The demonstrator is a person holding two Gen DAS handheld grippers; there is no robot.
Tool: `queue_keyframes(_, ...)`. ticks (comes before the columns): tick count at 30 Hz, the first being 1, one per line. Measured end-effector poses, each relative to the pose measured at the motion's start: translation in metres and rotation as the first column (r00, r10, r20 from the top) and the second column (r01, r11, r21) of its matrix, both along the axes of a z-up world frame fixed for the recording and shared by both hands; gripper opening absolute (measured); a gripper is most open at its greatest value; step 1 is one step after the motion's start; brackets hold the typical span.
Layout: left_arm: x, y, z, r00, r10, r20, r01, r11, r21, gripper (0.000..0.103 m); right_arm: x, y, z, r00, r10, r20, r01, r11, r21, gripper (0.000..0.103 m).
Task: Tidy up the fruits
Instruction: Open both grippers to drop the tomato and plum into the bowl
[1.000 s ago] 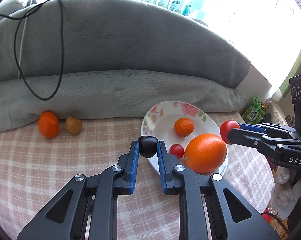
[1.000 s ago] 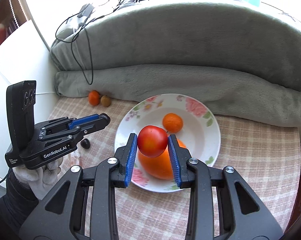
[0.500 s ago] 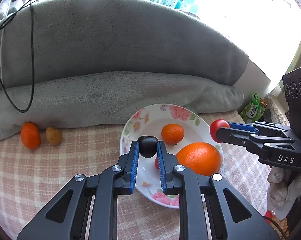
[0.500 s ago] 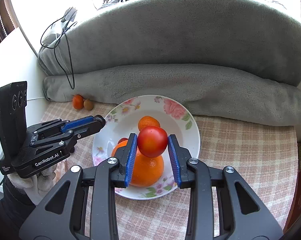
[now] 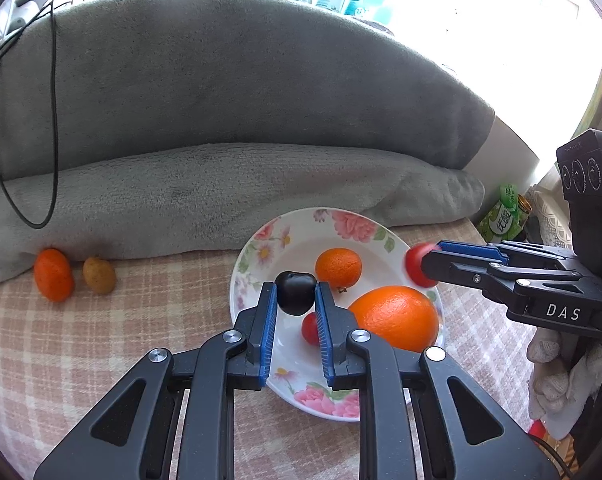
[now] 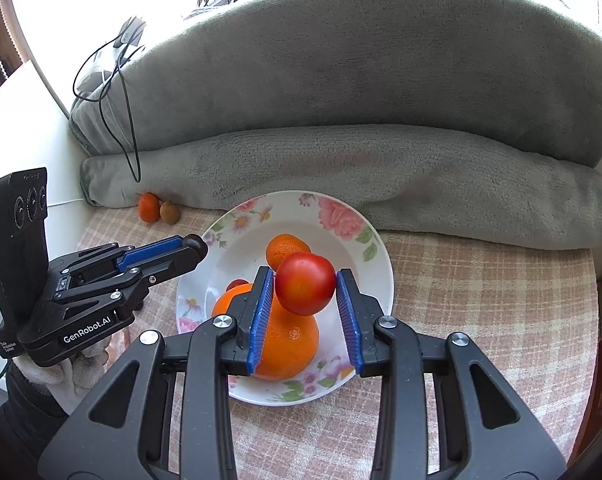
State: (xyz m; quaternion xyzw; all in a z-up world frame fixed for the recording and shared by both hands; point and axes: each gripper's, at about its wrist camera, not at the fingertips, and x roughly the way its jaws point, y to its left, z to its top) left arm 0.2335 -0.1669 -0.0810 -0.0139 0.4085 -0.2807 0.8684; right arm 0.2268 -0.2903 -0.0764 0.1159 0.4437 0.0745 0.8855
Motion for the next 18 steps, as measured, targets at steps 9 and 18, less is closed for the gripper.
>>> queue_keyframes(9,-0.003,0.001,0.004,1.0,0.008,0.019,-0.007,1.0,-0.007,0.041,-0.005,-0.003,0.01,0.999,-0.03,0.038,0.031,1.0,-0.007,0.072)
queue_keyframes(18,-0.013,0.007,0.012,0.998,0.025,0.066,-0.025,1.0,0.0,0.071,-0.008,0.002,0.024,0.996,-0.044,0.072,0.045,0.999,-0.01,0.086)
